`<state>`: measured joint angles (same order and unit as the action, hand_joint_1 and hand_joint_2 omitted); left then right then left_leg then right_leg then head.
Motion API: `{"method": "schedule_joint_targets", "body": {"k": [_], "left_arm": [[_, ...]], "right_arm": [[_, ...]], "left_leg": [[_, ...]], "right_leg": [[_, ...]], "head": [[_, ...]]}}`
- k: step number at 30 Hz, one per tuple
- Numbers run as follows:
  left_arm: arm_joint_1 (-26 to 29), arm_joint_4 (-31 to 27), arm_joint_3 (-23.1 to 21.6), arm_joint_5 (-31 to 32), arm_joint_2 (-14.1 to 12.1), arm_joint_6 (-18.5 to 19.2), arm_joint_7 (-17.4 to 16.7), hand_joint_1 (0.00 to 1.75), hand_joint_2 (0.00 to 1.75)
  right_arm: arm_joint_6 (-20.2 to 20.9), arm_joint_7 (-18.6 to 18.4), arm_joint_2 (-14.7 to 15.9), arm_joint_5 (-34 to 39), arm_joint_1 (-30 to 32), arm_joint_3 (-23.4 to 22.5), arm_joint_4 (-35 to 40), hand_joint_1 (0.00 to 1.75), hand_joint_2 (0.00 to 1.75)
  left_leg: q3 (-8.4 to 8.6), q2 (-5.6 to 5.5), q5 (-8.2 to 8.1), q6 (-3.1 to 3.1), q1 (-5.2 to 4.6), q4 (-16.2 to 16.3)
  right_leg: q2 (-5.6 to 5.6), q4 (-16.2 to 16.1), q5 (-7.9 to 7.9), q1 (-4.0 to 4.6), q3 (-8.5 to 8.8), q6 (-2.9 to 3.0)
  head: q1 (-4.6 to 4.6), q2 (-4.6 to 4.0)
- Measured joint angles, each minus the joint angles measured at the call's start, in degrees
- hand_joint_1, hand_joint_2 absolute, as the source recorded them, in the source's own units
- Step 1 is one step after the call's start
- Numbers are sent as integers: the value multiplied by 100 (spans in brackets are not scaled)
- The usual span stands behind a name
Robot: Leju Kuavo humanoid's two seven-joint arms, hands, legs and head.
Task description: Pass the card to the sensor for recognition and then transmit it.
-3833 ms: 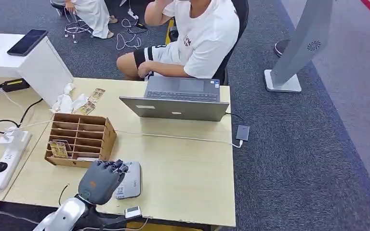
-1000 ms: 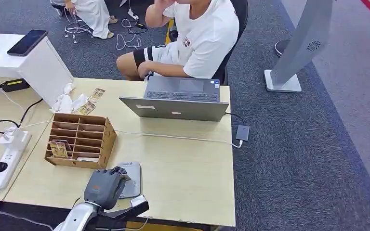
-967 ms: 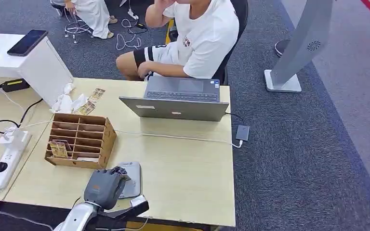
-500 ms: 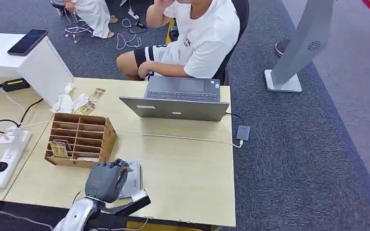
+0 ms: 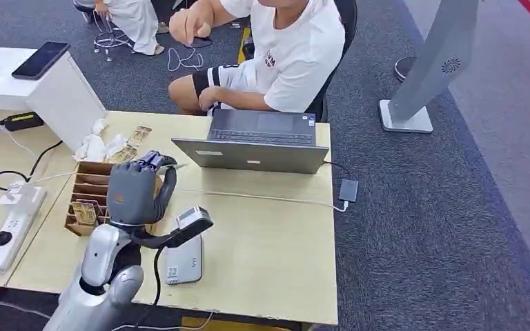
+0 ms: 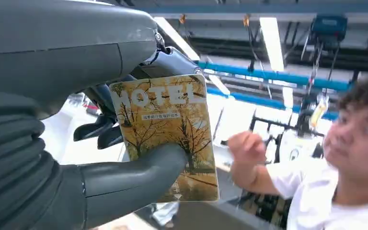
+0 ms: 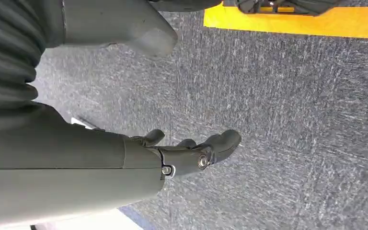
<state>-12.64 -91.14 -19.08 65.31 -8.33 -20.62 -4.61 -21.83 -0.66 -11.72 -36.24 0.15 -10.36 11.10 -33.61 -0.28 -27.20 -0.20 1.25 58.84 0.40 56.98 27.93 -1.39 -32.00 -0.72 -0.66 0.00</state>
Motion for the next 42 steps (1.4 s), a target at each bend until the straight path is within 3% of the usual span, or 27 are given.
{"method": "schedule_joint_targets", "body": {"k": [5, 11, 15, 22, 23, 35, 42], "left_arm": [[-1621, 210, -2, -204, 66, 746, -407, 175, 175], [-2999, 1293, -55, 218, 358, 1043, -927, 175, 175], [-3296, 1823, -138, 343, 533, 949, -962, 175, 175], [-3396, 2120, -284, 412, 634, 918, -964, 175, 175], [-3403, 2135, -293, 412, 638, 918, -964, 0, 175], [-3371, 2367, -341, 445, 636, 713, -1045, 0, 175], [-3185, 2382, -341, 172, 629, 580, -840, 0, 175]], "right_arm": [[74, 0, 2, -63, -53, 0, 0, 0, 175], [201, 0, 22, -101, -109, -2, 0, 0, 175], [221, 4, 26, -101, -119, -2, 0, 0, 175], [238, 2, 41, -123, -118, -2, -2, 0, 175], [238, 2, 42, -125, -118, -2, -2, 0, 175], [256, -20, 55, -184, -111, -2, -2, 0, 175], [256, -20, 57, -186, -109, -2, -2, 0, 175]], "left_leg": [[-10, -12, 18, -13, 7, 1], [-9, 0, 23, -11, 6, 3], [-9, 5, 23, -11, 6, 3], [-12, 7, 20, -13, 7, 2], [-12, 7, 20, -13, 7, 2], [-14, 13, 20, -13, 7, 1], [-16, 13, 19, -12, 7, 1]], "right_leg": [[-10, 0, -19, 6, 0, 2], [2, 0, -29, 6, -4, 3], [11, 0, -29, 6, -7, 3], [12, 0, -28, 6, -13, 4], [12, 0, -28, 6, -12, 4], [15, 1, -28, 6, -13, 4], [15, 1, -28, 6, -13, 4]], "head": [[2, -2], [0, 0], [0, 0], [2, 0], [2, -2], [2, -2], [2, 0]]}}
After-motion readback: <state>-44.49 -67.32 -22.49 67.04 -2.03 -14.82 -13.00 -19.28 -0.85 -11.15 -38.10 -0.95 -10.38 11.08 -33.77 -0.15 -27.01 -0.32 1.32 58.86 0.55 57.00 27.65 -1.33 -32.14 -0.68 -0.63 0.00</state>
